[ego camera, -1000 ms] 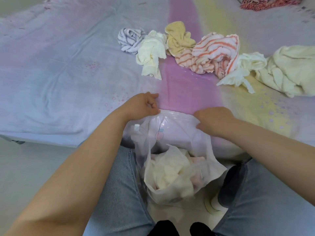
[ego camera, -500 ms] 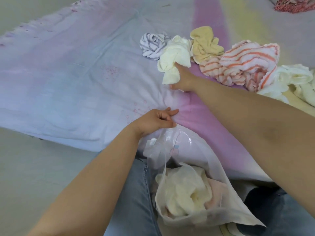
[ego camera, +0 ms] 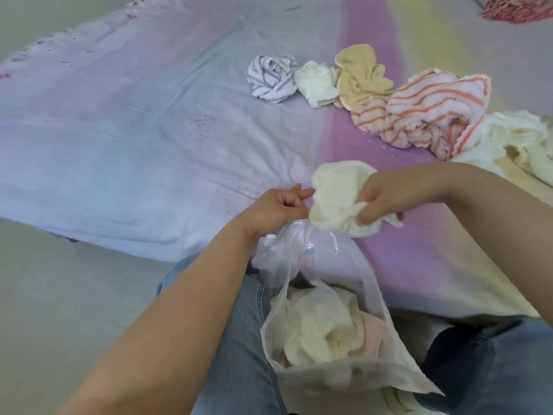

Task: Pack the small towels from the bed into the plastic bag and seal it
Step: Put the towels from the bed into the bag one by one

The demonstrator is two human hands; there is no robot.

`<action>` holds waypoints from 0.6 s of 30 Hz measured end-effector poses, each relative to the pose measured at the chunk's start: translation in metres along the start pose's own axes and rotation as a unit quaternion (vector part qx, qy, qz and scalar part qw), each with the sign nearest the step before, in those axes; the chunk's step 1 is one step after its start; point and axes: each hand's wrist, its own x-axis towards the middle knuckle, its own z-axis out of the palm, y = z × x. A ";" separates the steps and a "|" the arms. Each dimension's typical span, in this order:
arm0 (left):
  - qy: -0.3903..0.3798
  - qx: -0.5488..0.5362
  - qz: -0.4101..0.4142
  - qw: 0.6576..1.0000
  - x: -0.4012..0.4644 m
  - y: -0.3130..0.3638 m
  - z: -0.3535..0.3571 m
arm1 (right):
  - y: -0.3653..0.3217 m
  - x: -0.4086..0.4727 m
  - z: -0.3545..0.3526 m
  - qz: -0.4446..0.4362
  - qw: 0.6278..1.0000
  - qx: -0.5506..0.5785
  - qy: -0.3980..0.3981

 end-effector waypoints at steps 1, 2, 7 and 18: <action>0.006 0.004 0.002 1.000 0.001 -0.002 0.000 | 0.001 -0.003 -0.002 -0.015 0.998 0.004 0.056; 0.010 0.006 0.000 1.000 0.001 -0.002 0.000 | 0.003 0.004 -0.005 -0.025 0.988 0.004 0.155; 0.031 0.020 -0.017 0.999 -0.008 0.007 0.000 | -0.005 0.066 0.001 -0.087 0.970 -0.038 0.224; 0.065 0.142 0.020 0.988 -0.034 0.024 0.005 | 0.009 0.024 0.048 -0.054 0.913 0.193 0.356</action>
